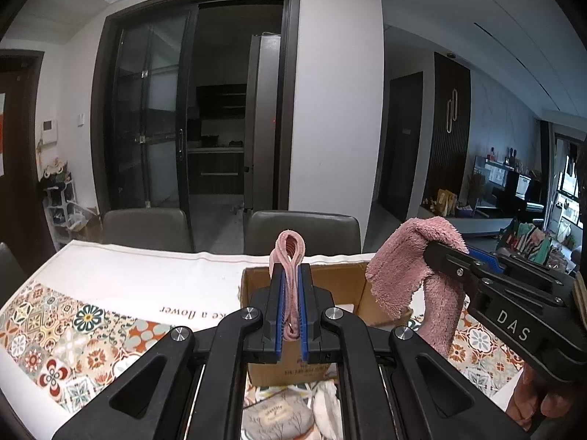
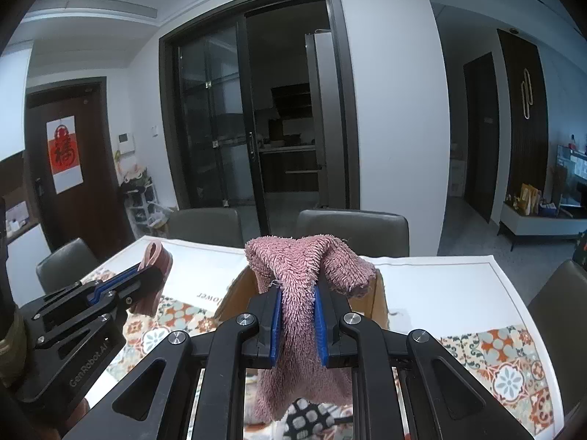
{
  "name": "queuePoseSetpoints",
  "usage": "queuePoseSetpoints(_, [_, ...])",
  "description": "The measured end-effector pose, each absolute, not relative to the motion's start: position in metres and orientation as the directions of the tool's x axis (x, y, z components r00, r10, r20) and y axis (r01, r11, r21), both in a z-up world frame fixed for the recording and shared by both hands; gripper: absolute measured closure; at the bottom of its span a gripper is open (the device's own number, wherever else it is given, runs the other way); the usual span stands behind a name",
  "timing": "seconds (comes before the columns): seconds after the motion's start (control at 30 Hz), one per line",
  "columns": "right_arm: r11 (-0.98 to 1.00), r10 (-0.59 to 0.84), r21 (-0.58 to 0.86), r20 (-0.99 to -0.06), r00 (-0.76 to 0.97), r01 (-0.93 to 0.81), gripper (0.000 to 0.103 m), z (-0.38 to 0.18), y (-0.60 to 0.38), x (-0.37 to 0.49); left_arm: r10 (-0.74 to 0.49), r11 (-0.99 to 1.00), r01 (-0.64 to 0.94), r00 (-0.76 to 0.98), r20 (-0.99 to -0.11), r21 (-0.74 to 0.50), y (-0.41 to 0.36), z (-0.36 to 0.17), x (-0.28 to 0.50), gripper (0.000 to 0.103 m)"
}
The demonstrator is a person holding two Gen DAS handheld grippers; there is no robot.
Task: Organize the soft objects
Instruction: 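Lift hair tie with left tool while right tool carries towel over box, then open left tool dropping hair tie into box while right tool releases towel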
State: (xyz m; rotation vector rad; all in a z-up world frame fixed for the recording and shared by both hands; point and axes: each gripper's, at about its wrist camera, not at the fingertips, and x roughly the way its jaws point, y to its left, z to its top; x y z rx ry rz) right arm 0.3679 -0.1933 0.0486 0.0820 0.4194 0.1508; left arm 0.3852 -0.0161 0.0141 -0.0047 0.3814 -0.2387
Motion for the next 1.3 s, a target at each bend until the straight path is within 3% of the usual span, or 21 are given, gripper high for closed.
queuePoseSetpoints(0.5, [0.987, 0.148, 0.115, -0.408, 0.901, -0.11, 0.087, 0.04, -0.204, 0.423, -0.236, 0.97, 0.241, 0.891, -0.389, -0.036, -0.028, 0.002, 0.437, 0.095])
queuePoseSetpoints(1.3, [0.987, 0.137, 0.141, -0.532, 0.836, -0.072, 0.086, -0.023, -0.208, 0.513, -0.231, 0.969, 0.239, 0.783, -0.577, -0.063, -0.05, -0.066, 0.532, 0.095])
